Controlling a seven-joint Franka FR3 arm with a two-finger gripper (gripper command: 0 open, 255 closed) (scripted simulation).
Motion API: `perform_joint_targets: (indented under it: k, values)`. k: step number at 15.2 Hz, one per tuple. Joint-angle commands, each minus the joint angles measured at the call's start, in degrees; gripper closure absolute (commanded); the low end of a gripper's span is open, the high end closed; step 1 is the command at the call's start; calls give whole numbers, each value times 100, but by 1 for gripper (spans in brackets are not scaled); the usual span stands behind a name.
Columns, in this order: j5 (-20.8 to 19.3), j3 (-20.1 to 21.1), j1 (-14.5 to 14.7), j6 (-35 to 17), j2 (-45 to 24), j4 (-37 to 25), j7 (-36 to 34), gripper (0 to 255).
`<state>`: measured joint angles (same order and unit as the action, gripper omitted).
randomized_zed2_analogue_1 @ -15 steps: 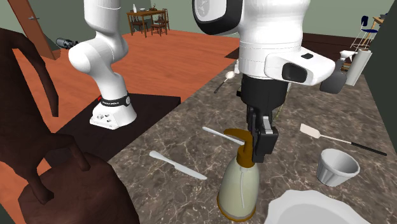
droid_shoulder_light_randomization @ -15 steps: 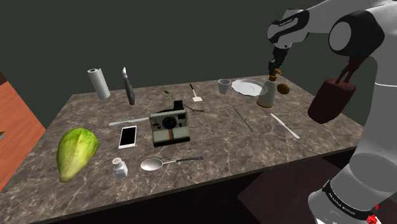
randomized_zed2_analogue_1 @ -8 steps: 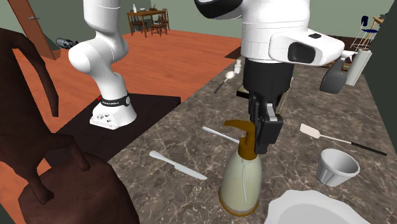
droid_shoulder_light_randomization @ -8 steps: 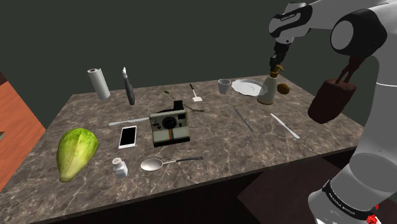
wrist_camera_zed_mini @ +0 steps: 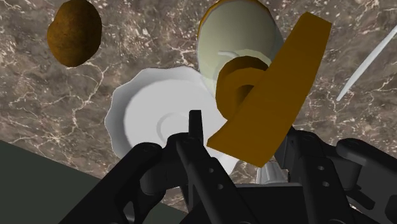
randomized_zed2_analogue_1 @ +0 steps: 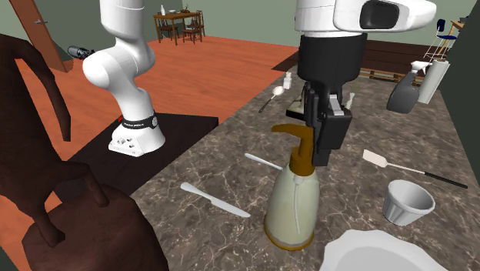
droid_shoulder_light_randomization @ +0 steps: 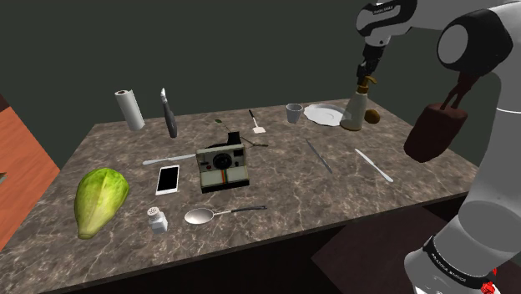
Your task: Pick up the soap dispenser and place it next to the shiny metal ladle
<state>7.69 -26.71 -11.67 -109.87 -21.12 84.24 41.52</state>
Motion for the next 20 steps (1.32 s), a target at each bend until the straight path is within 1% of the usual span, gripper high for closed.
perform_joint_targets:
  k: [1, 7, 13, 20]
  values:
    - [3, -4, -19, 166, -17, -186, -1, 255]
    - [8, -15, -71, 617, -44, -665, -3, 255]
    - [-602, 60, 640, 587, 1121, 437, -735, 255]
    - [-1193, 426, 1210, 852, 2237, 1230, -1704, 255]
